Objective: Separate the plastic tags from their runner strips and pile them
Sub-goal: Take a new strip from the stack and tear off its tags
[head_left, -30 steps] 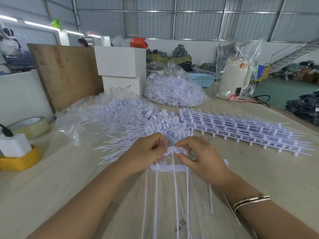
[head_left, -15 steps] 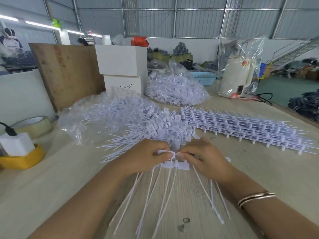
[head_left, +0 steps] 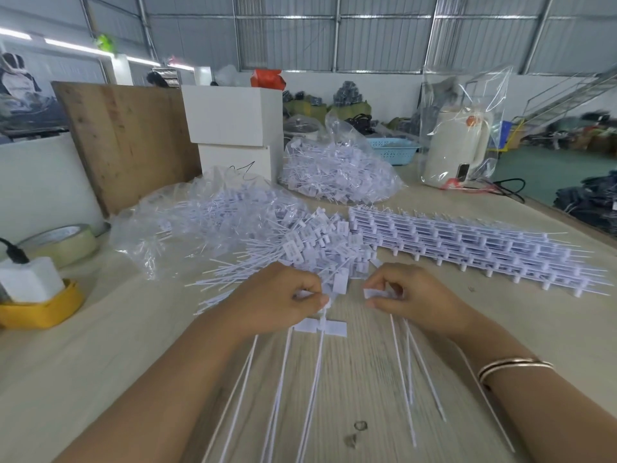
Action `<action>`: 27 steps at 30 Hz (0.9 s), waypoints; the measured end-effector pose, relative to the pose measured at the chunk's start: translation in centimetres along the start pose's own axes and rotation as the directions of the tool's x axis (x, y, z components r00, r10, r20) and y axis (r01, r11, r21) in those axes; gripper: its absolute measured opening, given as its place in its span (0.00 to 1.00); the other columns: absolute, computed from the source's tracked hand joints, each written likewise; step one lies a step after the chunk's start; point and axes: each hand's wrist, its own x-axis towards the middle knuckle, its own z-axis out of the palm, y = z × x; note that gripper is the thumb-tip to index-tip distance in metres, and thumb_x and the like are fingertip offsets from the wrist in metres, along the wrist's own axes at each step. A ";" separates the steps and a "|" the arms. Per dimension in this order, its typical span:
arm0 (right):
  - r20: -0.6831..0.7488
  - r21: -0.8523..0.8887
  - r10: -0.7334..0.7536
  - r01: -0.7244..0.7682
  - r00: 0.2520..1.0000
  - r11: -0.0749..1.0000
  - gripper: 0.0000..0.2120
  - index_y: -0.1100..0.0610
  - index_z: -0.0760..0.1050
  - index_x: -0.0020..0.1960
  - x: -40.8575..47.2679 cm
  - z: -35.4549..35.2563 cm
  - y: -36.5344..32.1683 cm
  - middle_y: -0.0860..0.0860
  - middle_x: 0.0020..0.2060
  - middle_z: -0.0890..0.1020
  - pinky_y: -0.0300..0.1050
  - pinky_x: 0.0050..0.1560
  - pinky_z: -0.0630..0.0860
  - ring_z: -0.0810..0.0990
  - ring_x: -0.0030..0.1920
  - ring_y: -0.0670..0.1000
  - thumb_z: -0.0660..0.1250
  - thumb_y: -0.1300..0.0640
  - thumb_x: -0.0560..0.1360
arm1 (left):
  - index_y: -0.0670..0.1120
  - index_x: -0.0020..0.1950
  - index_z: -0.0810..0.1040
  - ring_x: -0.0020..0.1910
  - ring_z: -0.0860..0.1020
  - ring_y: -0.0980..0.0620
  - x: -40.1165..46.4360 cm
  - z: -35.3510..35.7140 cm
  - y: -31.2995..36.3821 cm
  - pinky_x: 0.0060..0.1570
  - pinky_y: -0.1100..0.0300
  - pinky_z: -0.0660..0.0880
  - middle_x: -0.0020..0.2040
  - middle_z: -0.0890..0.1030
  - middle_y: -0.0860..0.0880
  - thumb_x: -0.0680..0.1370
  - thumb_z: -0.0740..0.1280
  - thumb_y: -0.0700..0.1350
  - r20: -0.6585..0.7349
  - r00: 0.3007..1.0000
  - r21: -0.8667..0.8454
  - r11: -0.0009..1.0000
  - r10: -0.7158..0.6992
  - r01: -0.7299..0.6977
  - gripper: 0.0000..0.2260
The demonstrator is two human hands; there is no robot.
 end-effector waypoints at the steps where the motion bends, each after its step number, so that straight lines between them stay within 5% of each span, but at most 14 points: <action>1: 0.019 -0.039 -0.023 0.024 1.000 0.999 0.07 0.48 0.80 0.45 0.2 0.1 0.1 0.38 0.32 0.75 0.26 0.36 0.66 0.74 0.36 0.35 0.75 0.55 0.69 | 0.52 0.38 0.78 0.28 0.70 0.58 0.0 0.2 -0.1 0.34 0.60 0.66 0.28 0.72 0.55 0.76 0.65 0.53 0.010 1.000 0.014 1.000 -0.027 0.027 0.09; 6: 0.028 -0.134 -0.026 0.029 0.999 0.991 0.18 0.52 0.80 0.56 0.3 -0.1 -0.5 0.40 0.40 0.77 0.26 0.41 0.66 0.75 0.39 0.35 0.65 0.44 0.72 | 0.58 0.33 0.71 0.32 0.73 0.52 0.2 0.6 0.2 0.35 0.58 0.65 0.31 0.75 0.51 0.79 0.56 0.43 -0.017 0.992 -0.073 0.990 -0.121 0.120 0.17; 9: -0.048 -0.126 -0.119 0.112 0.992 0.986 0.20 0.52 0.77 0.60 0.3 0.1 -2.1 0.46 0.44 0.79 0.35 0.45 0.70 0.74 0.43 0.40 0.64 0.43 0.73 | 0.57 0.35 0.70 0.30 0.71 0.53 0.2 0.8 0.5 0.33 0.58 0.65 0.31 0.76 0.50 0.77 0.56 0.40 -0.038 0.993 -0.042 0.993 -0.112 0.110 0.15; 13: -0.014 -0.146 -0.261 0.257 0.965 0.955 0.21 0.54 0.77 0.59 0.3 1.8 -4.6 0.40 0.43 0.78 0.35 0.46 0.68 0.73 0.43 0.37 0.69 0.45 0.71 | 0.53 0.39 0.71 0.33 0.74 0.49 0.5 1.7 0.7 0.34 0.56 0.69 0.34 0.76 0.47 0.77 0.59 0.38 -0.039 0.997 -0.135 0.989 -0.072 0.066 0.11; 16: -0.020 -0.170 -0.210 0.203 0.978 0.964 0.17 0.56 0.78 0.57 0.3 2.6 -4.7 0.47 0.43 0.83 0.40 0.46 0.71 0.77 0.40 0.43 0.71 0.50 0.71 | 0.47 0.44 0.73 0.28 0.72 0.57 0.7 2.3 0.6 0.32 0.58 0.71 0.34 0.77 0.50 0.78 0.61 0.38 -0.011 0.999 -0.217 0.975 -0.043 0.040 0.06; 21: -0.156 -0.128 -0.174 0.155 0.972 0.980 0.10 0.57 0.81 0.49 0.2 2.1 -4.1 0.43 0.36 0.79 0.31 0.42 0.65 0.68 0.37 0.36 0.69 0.54 0.69 | 0.52 0.44 0.74 0.30 0.77 0.58 0.7 2.0 0.5 0.35 0.66 0.73 0.32 0.80 0.56 0.80 0.62 0.44 -0.046 0.998 -0.342 0.939 -0.053 0.034 0.06; 27: -0.090 -0.129 -0.146 0.134 0.985 0.983 0.12 0.54 0.79 0.50 0.3 2.2 -3.8 0.38 0.37 0.73 0.28 0.39 0.64 0.69 0.34 0.35 0.72 0.49 0.70 | 0.54 0.35 0.72 0.27 0.66 0.61 1.0 2.4 -0.2 0.32 0.62 0.62 0.26 0.69 0.56 0.78 0.64 0.50 -0.085 0.995 -0.137 0.990 -0.058 0.046 0.11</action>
